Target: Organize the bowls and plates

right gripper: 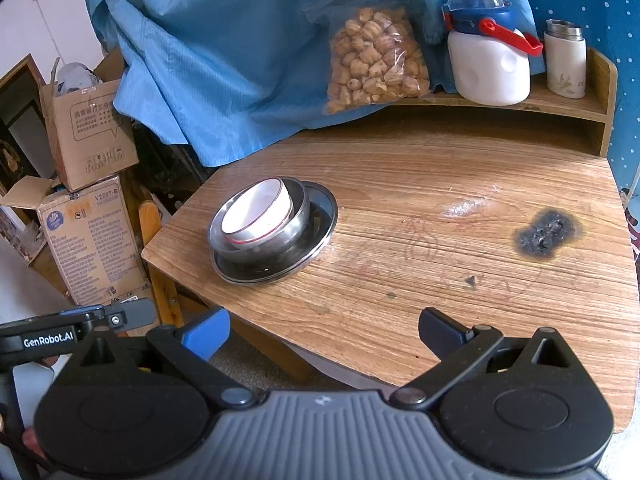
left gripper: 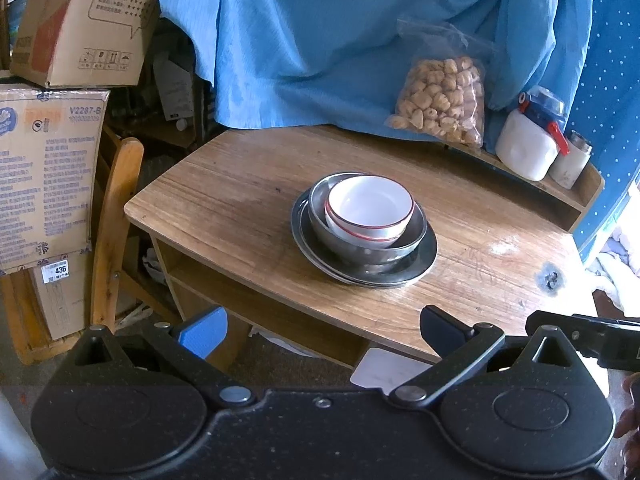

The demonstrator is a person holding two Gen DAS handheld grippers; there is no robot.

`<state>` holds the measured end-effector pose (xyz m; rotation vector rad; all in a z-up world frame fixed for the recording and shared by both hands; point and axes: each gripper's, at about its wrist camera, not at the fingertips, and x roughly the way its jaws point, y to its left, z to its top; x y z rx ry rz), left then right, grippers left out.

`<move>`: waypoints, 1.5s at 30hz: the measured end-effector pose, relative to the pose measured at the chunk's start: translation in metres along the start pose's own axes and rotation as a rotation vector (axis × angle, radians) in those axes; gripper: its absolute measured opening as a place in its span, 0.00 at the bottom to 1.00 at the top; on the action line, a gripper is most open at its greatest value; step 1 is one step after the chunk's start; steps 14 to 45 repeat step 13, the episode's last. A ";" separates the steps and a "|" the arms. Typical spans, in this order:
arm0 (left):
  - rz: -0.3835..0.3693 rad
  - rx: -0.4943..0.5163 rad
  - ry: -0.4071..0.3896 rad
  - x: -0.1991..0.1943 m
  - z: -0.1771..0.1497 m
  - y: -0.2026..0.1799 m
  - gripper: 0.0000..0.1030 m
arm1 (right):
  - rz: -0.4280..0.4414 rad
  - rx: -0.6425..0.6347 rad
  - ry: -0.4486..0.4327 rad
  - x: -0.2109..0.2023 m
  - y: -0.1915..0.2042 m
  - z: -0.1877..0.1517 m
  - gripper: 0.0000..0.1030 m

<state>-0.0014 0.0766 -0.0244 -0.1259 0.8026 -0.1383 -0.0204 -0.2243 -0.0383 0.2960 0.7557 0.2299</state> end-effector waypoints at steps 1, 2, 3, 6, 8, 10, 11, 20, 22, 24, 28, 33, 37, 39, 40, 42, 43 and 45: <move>-0.001 0.001 0.001 0.000 0.000 0.000 0.99 | -0.001 0.001 -0.001 0.000 0.000 0.000 1.00; -0.002 0.002 0.002 0.001 0.000 0.000 0.99 | -0.001 0.001 0.000 0.000 0.000 0.000 1.00; -0.003 0.002 0.003 0.001 0.000 0.000 0.99 | -0.001 0.002 0.001 0.000 0.000 0.000 1.00; -0.007 0.000 0.012 0.004 0.001 0.000 0.99 | -0.002 0.006 0.004 0.002 0.000 0.001 1.00; -0.008 -0.001 0.016 0.005 0.002 0.000 0.99 | -0.003 0.012 0.008 0.003 -0.002 0.001 1.00; -0.011 -0.003 0.015 0.006 0.003 0.000 0.99 | -0.004 0.018 0.009 0.004 -0.003 0.002 1.00; -0.012 -0.004 0.016 0.006 0.003 0.001 0.99 | -0.004 0.020 0.009 0.005 -0.004 0.002 1.00; -0.012 -0.002 0.018 0.007 0.003 0.000 0.99 | -0.004 0.023 0.010 0.006 -0.005 0.003 1.00; -0.012 -0.002 0.018 0.007 0.003 0.000 0.99 | -0.004 0.023 0.010 0.006 -0.005 0.003 1.00; -0.012 -0.002 0.018 0.007 0.003 0.000 0.99 | -0.004 0.023 0.010 0.006 -0.005 0.003 1.00; -0.012 -0.002 0.018 0.007 0.003 0.000 0.99 | -0.004 0.023 0.010 0.006 -0.005 0.003 1.00; -0.012 -0.002 0.018 0.007 0.003 0.000 0.99 | -0.004 0.023 0.010 0.006 -0.005 0.003 1.00; -0.012 -0.002 0.018 0.007 0.003 0.000 0.99 | -0.004 0.023 0.010 0.006 -0.005 0.003 1.00; -0.012 -0.002 0.018 0.007 0.003 0.000 0.99 | -0.004 0.023 0.010 0.006 -0.005 0.003 1.00; -0.012 -0.002 0.018 0.007 0.003 0.000 0.99 | -0.004 0.023 0.010 0.006 -0.005 0.003 1.00; -0.012 -0.002 0.018 0.007 0.003 0.000 0.99 | -0.004 0.023 0.010 0.006 -0.005 0.003 1.00; -0.012 -0.002 0.018 0.007 0.003 0.000 0.99 | -0.004 0.023 0.010 0.006 -0.005 0.003 1.00; -0.012 -0.002 0.018 0.007 0.003 0.000 0.99 | -0.004 0.023 0.010 0.006 -0.005 0.003 1.00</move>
